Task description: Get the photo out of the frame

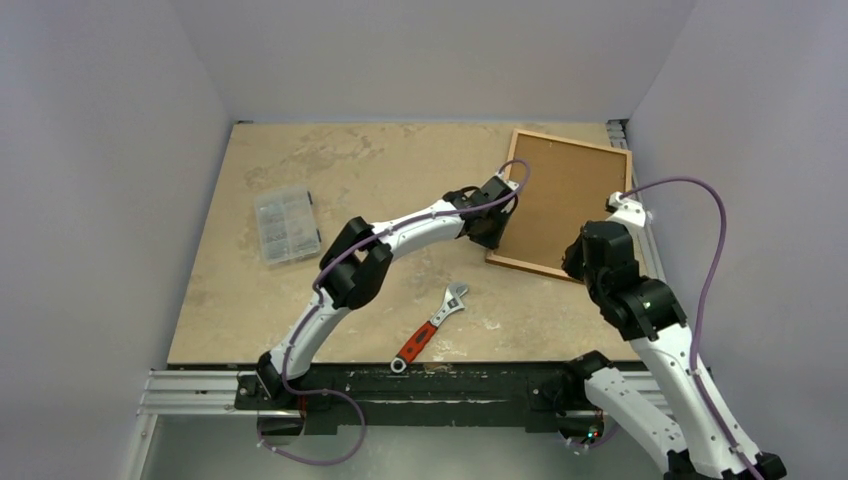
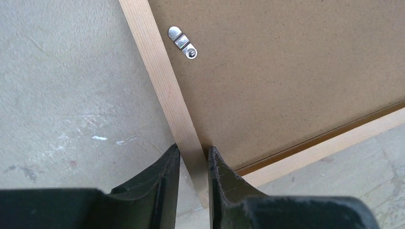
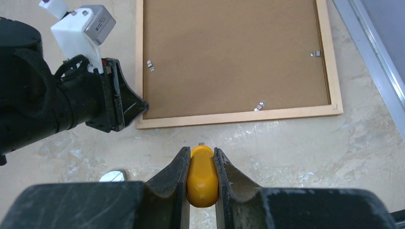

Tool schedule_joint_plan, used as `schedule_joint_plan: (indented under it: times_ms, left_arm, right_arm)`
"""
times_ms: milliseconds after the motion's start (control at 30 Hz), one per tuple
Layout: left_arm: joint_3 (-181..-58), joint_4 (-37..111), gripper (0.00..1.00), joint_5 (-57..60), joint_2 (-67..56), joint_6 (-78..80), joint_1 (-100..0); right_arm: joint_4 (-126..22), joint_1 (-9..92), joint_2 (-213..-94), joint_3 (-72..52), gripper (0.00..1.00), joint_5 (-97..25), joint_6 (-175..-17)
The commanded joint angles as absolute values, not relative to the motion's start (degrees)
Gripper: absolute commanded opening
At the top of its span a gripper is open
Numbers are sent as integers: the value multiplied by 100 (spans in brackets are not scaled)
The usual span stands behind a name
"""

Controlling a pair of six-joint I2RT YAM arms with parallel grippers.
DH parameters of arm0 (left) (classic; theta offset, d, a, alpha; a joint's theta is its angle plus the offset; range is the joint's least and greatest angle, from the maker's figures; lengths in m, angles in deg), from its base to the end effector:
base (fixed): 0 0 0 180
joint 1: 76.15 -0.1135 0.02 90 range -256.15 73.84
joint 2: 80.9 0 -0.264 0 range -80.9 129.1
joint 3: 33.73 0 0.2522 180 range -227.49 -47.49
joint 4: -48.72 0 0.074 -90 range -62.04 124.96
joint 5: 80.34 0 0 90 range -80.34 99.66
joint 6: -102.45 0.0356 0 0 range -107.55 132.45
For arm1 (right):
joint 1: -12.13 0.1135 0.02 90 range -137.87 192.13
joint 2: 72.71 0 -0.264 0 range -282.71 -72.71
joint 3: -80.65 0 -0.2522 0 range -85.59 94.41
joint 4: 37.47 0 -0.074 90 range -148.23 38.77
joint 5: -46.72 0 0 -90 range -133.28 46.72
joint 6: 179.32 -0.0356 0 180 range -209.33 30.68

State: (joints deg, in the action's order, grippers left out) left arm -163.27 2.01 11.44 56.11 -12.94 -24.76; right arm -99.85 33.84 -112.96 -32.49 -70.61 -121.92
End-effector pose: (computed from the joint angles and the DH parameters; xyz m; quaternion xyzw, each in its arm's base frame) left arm 0.3299 -0.4113 0.1719 0.2094 0.9281 -0.1794 0.2502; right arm 0.1265 0.0328 0.3353 0.1893 0.8508 0.0150 0.4900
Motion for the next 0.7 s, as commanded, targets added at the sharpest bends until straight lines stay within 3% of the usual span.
schedule_joint_plan:
  times_ms: [0, 333, 500, 667]
  left_arm:
    - [-16404, -87, 0, 1311, 5549, -187, -2545]
    - [-16316, 6, 0, 1064, 5498, -364, -2798]
    - [-16143, -214, 0, 993, 5373, -1329, -2840]
    - [-15006, -27, 0, 1158, 4563, -2958, -2790]
  right_arm:
    - [-9528, 3373, -11483, -3431, 0, -6880, -12272]
    - [-9128, 3374, -11830, -3679, 0, -6759, -12190]
    - [-8632, 3371, -12272, -3739, 0, -6844, -12336]
    - [-7936, 3366, -12830, -3699, 0, -6708, -12310]
